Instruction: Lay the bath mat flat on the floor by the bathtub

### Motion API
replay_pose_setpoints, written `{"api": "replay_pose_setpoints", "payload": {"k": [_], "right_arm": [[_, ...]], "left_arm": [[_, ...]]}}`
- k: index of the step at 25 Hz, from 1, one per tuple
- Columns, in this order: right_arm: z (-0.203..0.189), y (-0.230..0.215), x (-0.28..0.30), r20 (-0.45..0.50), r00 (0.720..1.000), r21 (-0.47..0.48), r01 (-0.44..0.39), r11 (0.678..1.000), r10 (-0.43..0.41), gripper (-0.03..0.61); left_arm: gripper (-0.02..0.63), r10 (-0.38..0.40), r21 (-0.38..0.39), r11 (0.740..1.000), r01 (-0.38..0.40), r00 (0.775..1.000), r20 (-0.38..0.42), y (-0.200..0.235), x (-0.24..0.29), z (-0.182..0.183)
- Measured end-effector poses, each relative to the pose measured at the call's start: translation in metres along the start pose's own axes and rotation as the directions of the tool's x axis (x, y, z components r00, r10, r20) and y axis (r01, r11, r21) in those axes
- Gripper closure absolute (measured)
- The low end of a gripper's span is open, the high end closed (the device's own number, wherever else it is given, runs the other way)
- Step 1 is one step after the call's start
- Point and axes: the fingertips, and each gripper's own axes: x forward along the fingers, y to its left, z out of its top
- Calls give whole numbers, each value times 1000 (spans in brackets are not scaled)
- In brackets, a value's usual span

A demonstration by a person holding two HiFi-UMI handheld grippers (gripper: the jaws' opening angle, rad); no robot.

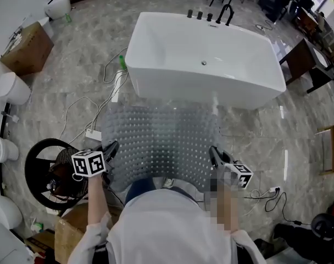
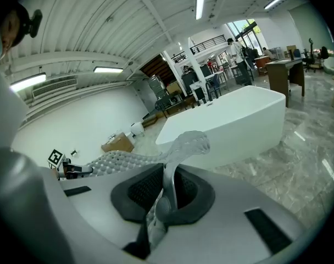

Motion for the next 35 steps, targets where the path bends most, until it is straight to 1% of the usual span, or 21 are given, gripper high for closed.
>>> {"api": "replay_pose_setpoints", "payload": {"k": [5,9,14,21,24,29,32,35], "right_arm": [[11,11,25,20,999,11,31,999,-31,538],[20,16,44,36,997,25,74,997,-75,538],[30,26,70,58,989,44,131,990,-134,538],[40,44,96,89,975,76,196,978,-202,538],[40,51,106,96,972,80,209,975,-216,538],[47,56,125,84,971,68,216,974,-222,538],[55,52,136,78,972,55,220,974,-224,538],[61,44,144,71,973,50,216,975,-219,538]], "left_arm": [[571,-30,18,999,30,999,-17,19,19,30],[571,-71,28,997,73,997,-41,29,36,51],[571,-107,55,992,112,991,-81,50,52,78],[571,-143,76,986,151,984,-106,85,60,111],[571,-153,85,983,163,982,-108,98,61,122],[571,-155,73,984,164,981,-114,113,72,131],[571,-151,67,985,159,982,-114,117,82,137],[571,-137,76,986,146,984,-115,118,92,142]]}}
